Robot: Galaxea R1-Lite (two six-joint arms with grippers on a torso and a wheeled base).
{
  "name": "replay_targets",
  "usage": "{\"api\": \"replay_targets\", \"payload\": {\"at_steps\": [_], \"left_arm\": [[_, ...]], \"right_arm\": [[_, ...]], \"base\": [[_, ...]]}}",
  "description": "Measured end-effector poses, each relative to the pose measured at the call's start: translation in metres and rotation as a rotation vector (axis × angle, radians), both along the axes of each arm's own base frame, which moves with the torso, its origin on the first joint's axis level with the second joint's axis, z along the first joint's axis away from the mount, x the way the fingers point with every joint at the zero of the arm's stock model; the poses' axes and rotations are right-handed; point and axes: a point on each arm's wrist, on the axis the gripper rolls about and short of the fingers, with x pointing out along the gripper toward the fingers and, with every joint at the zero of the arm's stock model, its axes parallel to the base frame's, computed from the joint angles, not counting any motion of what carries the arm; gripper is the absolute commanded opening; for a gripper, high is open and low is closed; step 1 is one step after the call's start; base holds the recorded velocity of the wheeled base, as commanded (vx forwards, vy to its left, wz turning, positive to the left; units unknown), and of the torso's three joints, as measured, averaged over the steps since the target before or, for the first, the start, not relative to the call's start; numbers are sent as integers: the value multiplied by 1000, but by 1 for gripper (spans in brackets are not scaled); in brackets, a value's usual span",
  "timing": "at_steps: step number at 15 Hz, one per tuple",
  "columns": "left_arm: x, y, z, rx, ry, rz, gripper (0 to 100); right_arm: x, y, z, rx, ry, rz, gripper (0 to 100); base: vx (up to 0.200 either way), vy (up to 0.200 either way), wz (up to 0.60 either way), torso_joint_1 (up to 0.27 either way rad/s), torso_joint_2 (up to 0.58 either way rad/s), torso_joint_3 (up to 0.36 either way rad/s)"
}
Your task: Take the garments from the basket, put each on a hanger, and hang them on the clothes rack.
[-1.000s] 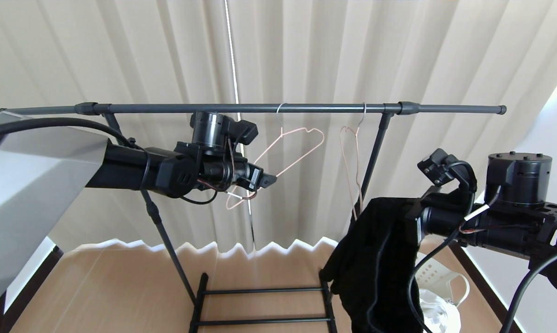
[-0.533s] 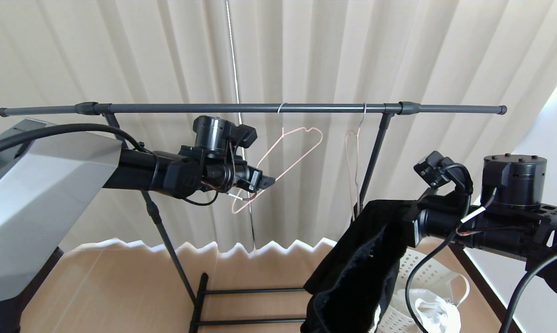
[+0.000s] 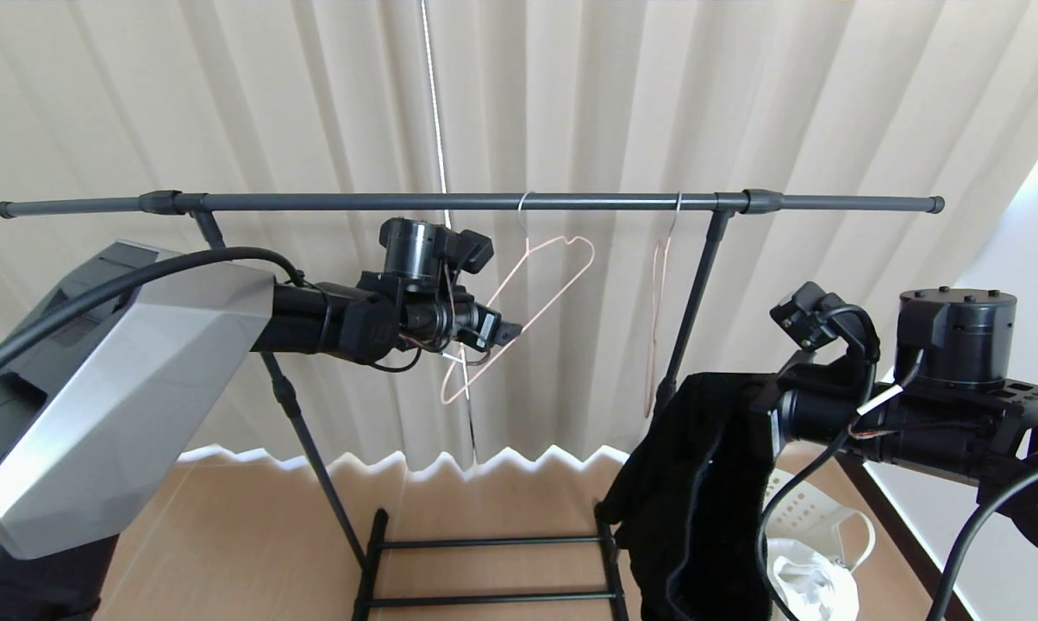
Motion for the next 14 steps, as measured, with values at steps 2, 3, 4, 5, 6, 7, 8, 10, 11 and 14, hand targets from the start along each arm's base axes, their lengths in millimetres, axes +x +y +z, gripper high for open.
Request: {"api": "replay_targets", "payload": {"at_steps": [2, 3, 4, 5, 6, 7, 8, 10, 11, 14], "left_arm": [[6, -2, -4, 1, -5, 3, 100], [7, -3, -6, 2, -5, 2, 100], [9, -4, -8, 4, -7, 8, 0], [11, -5, -9, 8, -8, 16, 0], [11, -5, -11, 10, -6, 19, 0], [12, -6, -13, 11, -3, 21, 0], [12, -6, -13, 10, -2, 24, 0], [13, -5, -14, 10, -4, 31, 0], [13, -5, -13, 8, -7, 35, 0], [14, -5, -12, 9, -14, 51, 0]], "right_arm": [[0, 0, 0, 0, 1, 0, 0], [0, 0, 0, 0, 1, 0, 0], [0, 0, 0, 0, 0, 0, 0], [0, 0, 0, 0, 1, 0, 0], [0, 0, 0, 0, 1, 0, 0], [0, 0, 0, 0, 1, 0, 0], [0, 0, 0, -2, 0, 1, 0], [0, 0, 0, -3, -2, 3, 0], [0, 0, -1, -5, -2, 2, 0], [0, 0, -1, -5, 0, 3, 0]], "base": [[0, 0, 0, 0, 0, 0], [0, 0, 0, 0, 0, 0], [0, 0, 0, 0, 0, 0], [0, 0, 0, 0, 0, 0], [0, 0, 0, 0, 0, 0], [0, 0, 0, 0, 0, 0], [0, 0, 0, 0, 0, 0], [0, 0, 0, 0, 0, 0], [0, 0, 0, 0, 0, 0], [0, 0, 0, 0, 0, 0]]}}
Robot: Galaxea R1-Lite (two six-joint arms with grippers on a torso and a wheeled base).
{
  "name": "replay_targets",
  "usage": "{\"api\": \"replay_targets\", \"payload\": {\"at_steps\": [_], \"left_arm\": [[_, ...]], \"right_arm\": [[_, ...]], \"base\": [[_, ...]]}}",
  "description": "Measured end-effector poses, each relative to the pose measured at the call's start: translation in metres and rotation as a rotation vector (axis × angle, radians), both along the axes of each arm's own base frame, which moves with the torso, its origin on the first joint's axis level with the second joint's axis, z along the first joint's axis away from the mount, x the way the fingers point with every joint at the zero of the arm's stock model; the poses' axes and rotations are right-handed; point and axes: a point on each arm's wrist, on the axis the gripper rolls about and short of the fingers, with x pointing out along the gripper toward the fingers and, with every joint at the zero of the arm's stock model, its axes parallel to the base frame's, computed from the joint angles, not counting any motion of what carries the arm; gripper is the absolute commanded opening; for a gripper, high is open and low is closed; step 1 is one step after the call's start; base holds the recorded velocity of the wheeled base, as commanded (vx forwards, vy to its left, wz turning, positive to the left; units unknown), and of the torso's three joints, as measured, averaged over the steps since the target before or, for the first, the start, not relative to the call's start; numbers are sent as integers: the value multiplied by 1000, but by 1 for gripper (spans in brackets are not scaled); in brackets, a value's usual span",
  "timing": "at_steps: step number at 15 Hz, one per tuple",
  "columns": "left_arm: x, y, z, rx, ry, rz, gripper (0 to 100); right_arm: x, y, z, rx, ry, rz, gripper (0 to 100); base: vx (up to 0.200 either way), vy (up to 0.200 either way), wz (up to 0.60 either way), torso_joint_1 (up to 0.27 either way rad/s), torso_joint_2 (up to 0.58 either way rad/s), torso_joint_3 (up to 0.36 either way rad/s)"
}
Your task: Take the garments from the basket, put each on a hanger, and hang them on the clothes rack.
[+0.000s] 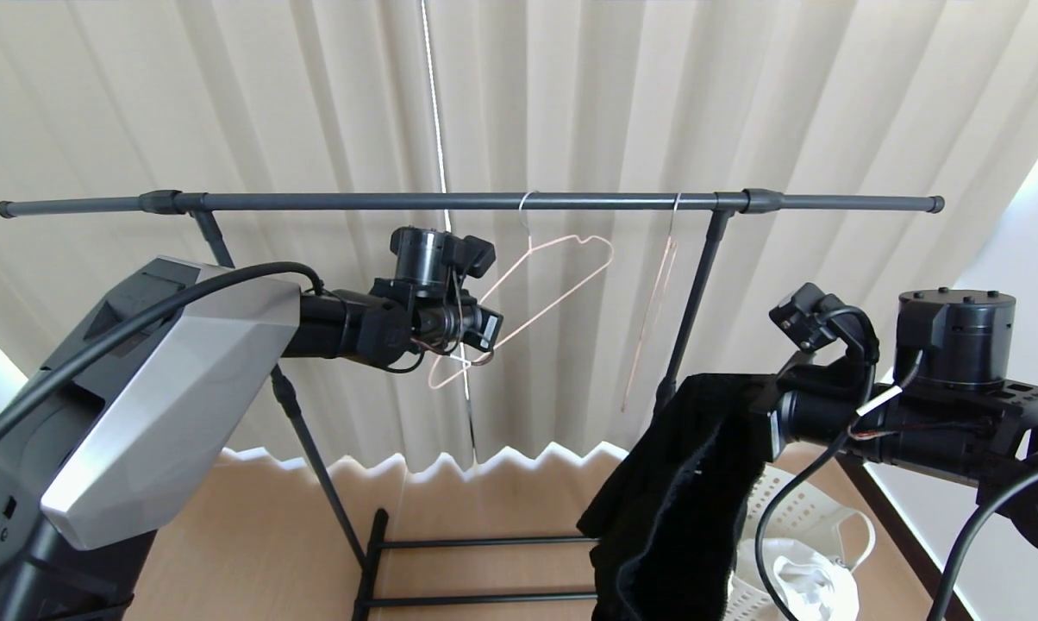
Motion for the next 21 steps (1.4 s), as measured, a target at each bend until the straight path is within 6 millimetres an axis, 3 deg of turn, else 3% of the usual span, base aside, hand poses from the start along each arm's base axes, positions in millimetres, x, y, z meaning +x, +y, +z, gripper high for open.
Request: {"api": "replay_targets", "payload": {"at_steps": [8, 12, 17, 21], "left_arm": [[-7, -6, 23, -43, -39, 7, 0], [-25, 1, 36, -61, -21, 43, 0], [-66, 12, 50, -45, 5, 38, 0], [-129, 38, 50, -20, 44, 37, 0]], "right_arm": [[0, 0, 0, 0, 0, 0, 0], [-1, -1, 3, 3, -10, -1, 0], [-7, -3, 13, 14, -45, -2, 0], [-16, -7, 28, 12, -103, -60, 0]], "base": [[0, 0, 0, 0, 0, 0], [0, 0, 0, 0, 0, 0], [0, 0, 0, 0, 0, 0], [0, 0, 0, 0, 0, 0]]}}
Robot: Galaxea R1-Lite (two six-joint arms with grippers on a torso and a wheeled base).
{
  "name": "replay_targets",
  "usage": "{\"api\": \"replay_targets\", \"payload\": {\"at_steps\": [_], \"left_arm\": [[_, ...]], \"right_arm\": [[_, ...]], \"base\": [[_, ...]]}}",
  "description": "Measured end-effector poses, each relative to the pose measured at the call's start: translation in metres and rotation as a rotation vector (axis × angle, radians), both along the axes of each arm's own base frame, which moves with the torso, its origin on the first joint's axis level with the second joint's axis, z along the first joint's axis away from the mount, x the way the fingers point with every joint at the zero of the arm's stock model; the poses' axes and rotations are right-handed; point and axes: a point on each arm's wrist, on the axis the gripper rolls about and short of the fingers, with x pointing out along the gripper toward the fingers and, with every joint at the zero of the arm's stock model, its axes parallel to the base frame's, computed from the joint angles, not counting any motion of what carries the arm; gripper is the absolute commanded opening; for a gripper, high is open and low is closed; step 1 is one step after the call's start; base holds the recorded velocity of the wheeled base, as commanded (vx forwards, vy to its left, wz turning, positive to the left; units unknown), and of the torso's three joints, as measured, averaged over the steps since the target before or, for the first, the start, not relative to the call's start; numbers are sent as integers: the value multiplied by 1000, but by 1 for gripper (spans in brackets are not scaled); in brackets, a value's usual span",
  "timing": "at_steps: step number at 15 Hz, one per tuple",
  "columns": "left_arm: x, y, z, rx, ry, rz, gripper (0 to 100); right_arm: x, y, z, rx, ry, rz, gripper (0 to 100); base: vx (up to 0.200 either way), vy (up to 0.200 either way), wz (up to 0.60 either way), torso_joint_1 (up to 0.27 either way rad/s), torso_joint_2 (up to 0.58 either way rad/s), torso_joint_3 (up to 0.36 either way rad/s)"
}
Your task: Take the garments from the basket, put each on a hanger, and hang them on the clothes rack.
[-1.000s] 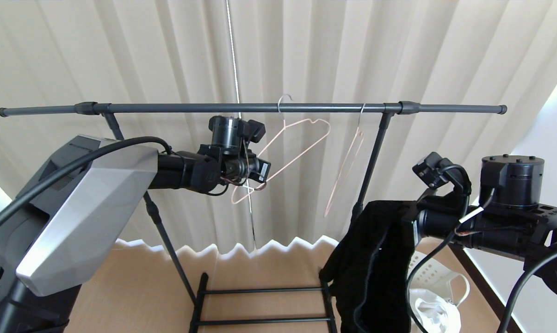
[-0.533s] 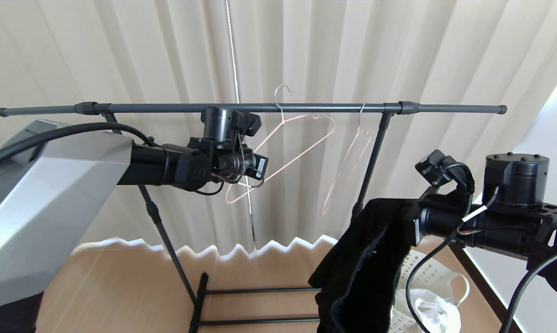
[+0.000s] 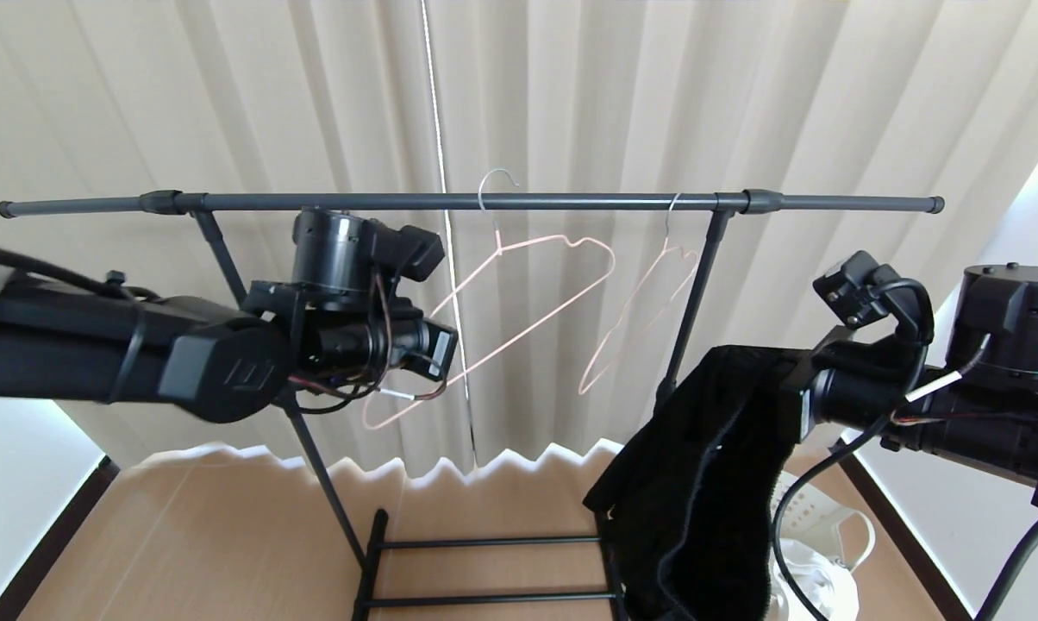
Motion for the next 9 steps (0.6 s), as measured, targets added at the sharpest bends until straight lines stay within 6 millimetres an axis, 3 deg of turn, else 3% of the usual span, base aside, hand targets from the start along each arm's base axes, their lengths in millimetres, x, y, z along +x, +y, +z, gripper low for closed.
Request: {"api": "replay_targets", "payload": {"at_steps": [4, 9], "left_arm": [[-61, 30, -3, -21, -32, 14, 0], [-108, 51, -9, -65, -109, 8, 0]], "right_arm": [[-4, 3, 6, -3, -24, -16, 0], [2, 6, 5, -28, -34, -105, 0]], "base": [[0, 0, 0, 0, 0, 0], [0, 0, 0, 0, 0, 0]]}}
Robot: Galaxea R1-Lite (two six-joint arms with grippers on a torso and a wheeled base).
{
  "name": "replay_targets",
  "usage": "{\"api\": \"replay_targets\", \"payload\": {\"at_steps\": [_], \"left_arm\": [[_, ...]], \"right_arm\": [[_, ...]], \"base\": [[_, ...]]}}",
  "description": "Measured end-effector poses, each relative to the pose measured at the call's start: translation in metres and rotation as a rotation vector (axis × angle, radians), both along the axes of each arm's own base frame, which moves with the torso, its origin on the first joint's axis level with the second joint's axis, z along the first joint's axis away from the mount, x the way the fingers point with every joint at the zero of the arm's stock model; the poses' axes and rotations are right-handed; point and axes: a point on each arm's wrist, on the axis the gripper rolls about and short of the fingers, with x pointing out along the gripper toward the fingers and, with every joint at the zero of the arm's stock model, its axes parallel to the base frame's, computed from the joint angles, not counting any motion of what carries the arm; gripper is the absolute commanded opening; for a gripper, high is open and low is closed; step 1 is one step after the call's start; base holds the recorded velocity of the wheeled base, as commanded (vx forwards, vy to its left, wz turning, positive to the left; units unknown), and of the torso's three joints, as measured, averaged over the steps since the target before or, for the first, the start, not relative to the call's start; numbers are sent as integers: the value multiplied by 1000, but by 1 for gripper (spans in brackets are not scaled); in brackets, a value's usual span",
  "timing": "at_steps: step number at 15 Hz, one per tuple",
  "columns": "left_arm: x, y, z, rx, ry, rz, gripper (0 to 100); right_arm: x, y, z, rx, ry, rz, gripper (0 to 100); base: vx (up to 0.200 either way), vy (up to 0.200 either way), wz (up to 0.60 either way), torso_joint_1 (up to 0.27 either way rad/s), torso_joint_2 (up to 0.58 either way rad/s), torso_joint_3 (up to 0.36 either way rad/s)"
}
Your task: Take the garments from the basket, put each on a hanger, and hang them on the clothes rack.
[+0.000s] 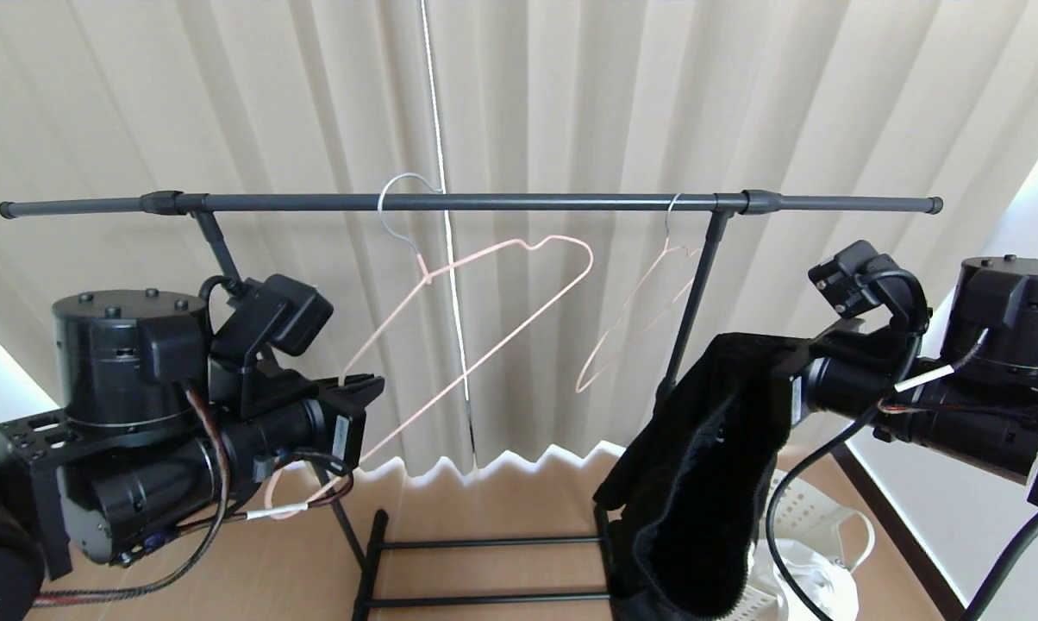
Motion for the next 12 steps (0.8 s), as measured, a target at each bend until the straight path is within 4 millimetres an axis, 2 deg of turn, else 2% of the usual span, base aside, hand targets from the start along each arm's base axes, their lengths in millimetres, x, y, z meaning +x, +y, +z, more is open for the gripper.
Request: {"api": "replay_targets", "payload": {"at_steps": [3, 7, 12], "left_arm": [[-19, 7, -9, -2, -2, -13, 0], [-42, 11, -24, -24, -44, -52, 0], [-57, 9, -43, 13, 4, -112, 0]], "right_arm": [[3, 4, 2, -29, -17, -109, 0], [7, 23, 3, -80, -40, -251, 0], [22, 36, 2, -131, -68, -454, 0]], "base": [[0, 0, 0, 0, 0, 0], [0, 0, 0, 0, 0, 0], [0, 0, 0, 0, 0, 0]]}}
